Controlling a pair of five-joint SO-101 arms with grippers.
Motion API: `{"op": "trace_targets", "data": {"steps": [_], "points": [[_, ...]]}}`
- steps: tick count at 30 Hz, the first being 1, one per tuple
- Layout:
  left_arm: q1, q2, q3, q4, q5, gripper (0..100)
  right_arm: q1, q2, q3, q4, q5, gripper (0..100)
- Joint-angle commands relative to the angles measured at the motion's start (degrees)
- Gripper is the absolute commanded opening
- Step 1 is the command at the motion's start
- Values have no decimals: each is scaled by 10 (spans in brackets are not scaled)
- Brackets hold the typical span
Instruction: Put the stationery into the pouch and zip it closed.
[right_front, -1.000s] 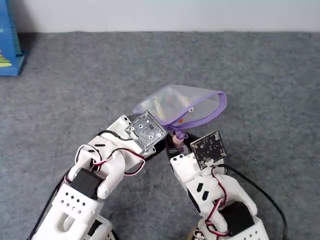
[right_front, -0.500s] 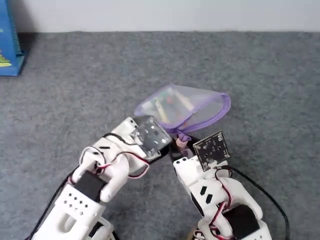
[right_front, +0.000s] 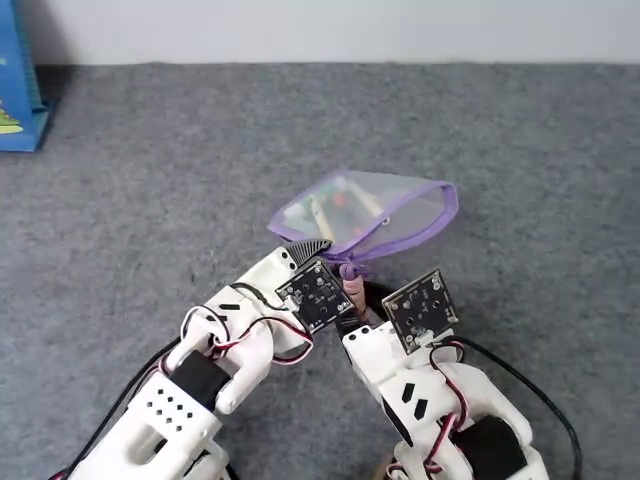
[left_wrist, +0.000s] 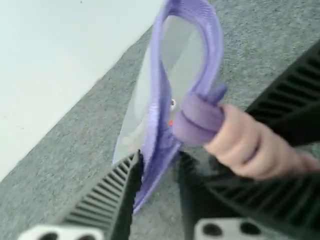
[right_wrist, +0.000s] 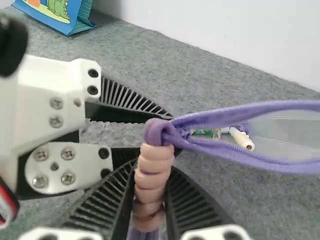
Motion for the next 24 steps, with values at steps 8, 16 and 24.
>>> {"op": "trace_targets", "data": {"steps": [8,16,24], "points": [[-3,-18,-28,33,7,11,141,7,-25,-77,20,7],[-41,-82,-68,159,11,10,259,7,54,-265,-4,7],[-49,-215,-28,207,22,9,335,8,84,-354,-7,7]]}}
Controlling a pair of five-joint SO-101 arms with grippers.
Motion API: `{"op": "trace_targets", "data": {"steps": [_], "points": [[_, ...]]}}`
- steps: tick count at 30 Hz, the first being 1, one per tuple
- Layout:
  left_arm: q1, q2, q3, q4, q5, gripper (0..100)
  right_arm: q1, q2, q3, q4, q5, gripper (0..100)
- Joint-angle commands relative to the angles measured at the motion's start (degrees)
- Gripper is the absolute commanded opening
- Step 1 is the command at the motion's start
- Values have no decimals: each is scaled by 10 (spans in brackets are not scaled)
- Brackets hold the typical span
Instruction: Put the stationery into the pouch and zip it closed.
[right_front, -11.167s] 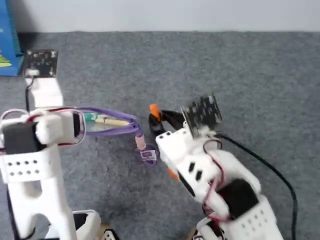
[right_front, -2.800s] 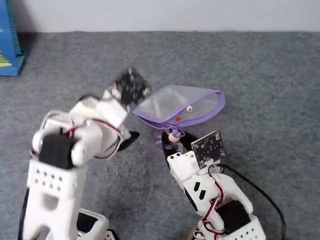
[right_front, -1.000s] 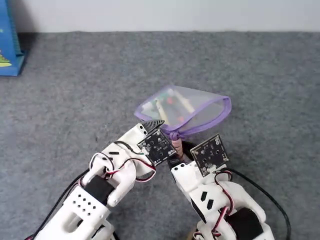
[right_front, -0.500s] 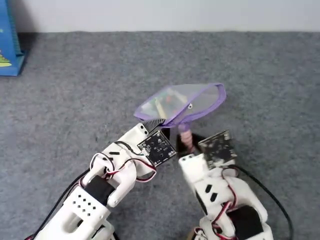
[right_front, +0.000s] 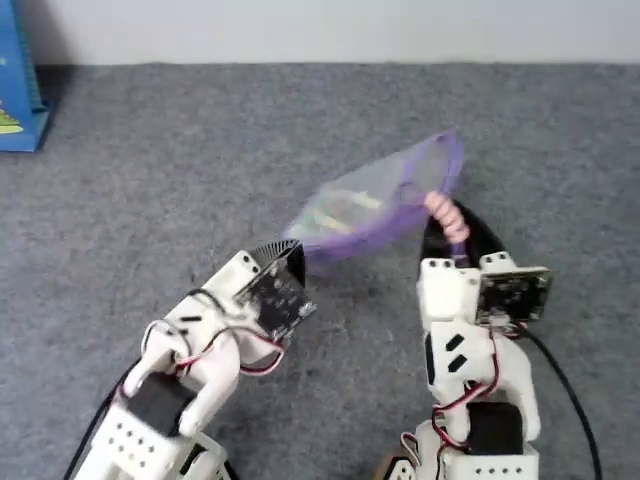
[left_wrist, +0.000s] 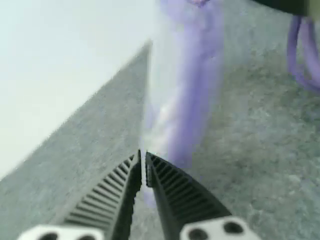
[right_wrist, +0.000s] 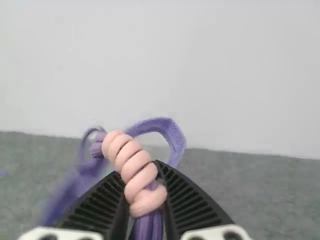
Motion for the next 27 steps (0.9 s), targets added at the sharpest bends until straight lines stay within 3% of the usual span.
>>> {"op": "trace_targets", "data": {"steps": [1,5,11,17,27], "points": [[-6,-55,-1,21,5,9,37,0,-4,-31,-8,7],[-4,-83,-1,42,5,9,43,0,-4,-30,-18,7],[18,-87,-1,27,20,32,-30,-7,-6,2,-21,7],[47,-87,0,22,111,273,-71,-7,-15,27,-20,7],[51,-84,0,-48,135,283,-136,-68,-91,155,-24,7]]}}
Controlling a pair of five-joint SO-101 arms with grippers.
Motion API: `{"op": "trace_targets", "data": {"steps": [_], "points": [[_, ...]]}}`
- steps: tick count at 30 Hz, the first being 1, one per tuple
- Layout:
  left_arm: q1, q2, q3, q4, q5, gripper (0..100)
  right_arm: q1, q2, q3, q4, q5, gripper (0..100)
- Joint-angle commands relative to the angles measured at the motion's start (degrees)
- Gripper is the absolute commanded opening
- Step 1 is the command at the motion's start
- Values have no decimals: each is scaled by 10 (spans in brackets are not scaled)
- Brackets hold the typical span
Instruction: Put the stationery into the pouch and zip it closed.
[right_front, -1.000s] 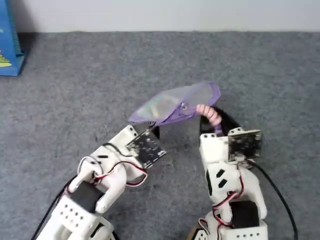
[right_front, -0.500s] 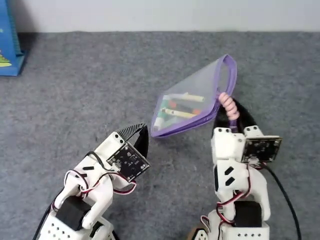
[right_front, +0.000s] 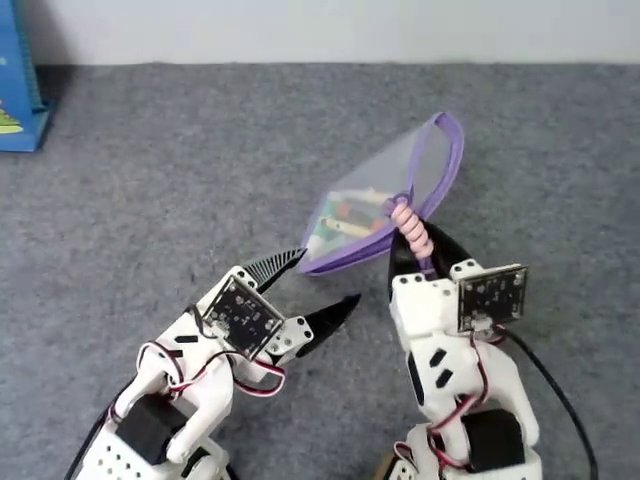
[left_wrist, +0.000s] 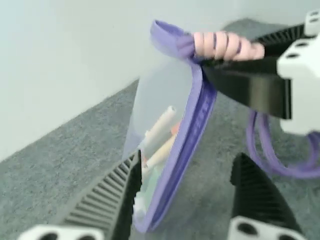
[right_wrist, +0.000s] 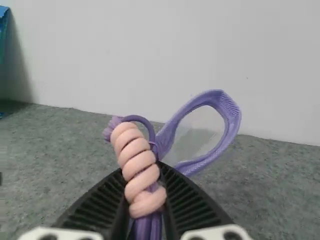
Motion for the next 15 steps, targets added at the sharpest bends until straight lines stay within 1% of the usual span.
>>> {"op": "trace_targets", "data": {"steps": [1,5,7,10,15], "points": [[3,-6,-4,-45,8,283,-22,-56,-38,24,-2,7],[6,-6,31,-104,8,283,-39,-82,-57,64,-1,7],[23,-6,50,-122,6,283,-52,-79,-73,85,-1,7],[49,-6,64,-128,4,282,-71,-81,-91,107,-4,7],[51,-6,62,-128,4,282,-88,-81,-117,149,-5,7]]}}
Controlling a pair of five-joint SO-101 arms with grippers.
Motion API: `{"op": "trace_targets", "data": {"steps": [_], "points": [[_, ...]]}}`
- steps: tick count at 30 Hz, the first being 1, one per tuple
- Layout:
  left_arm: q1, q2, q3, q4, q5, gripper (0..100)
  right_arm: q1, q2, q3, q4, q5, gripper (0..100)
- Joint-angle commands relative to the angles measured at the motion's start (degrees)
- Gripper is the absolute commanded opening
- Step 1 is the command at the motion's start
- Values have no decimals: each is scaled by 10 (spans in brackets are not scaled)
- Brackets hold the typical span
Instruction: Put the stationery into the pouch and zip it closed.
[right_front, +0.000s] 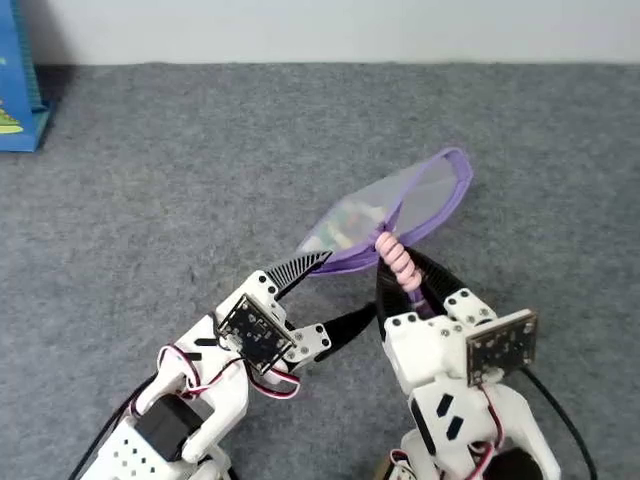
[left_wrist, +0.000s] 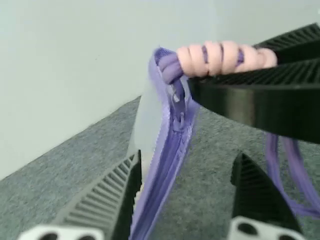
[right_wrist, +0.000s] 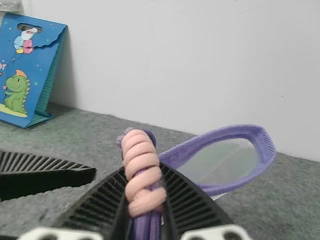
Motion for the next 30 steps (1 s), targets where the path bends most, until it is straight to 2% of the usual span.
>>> {"op": "trace_targets", "data": {"steps": [1,6,9,13,24,27,30], "points": [[5,-6,-9,-16,3,282,-21,-6,-47,22,-5,7],[5,-6,0,-41,3,280,-66,-6,-78,75,-4,7],[5,-6,15,-63,2,241,-95,-6,-106,108,-4,7],[6,-10,22,-70,-33,193,-110,-6,-111,119,-5,7],[18,-10,26,-41,-48,67,-102,-6,-111,116,-4,7],[18,-10,26,-24,-69,38,-56,-6,-111,99,-5,7],[18,-10,27,-21,-69,49,-25,-6,-111,92,-6,7]]}}
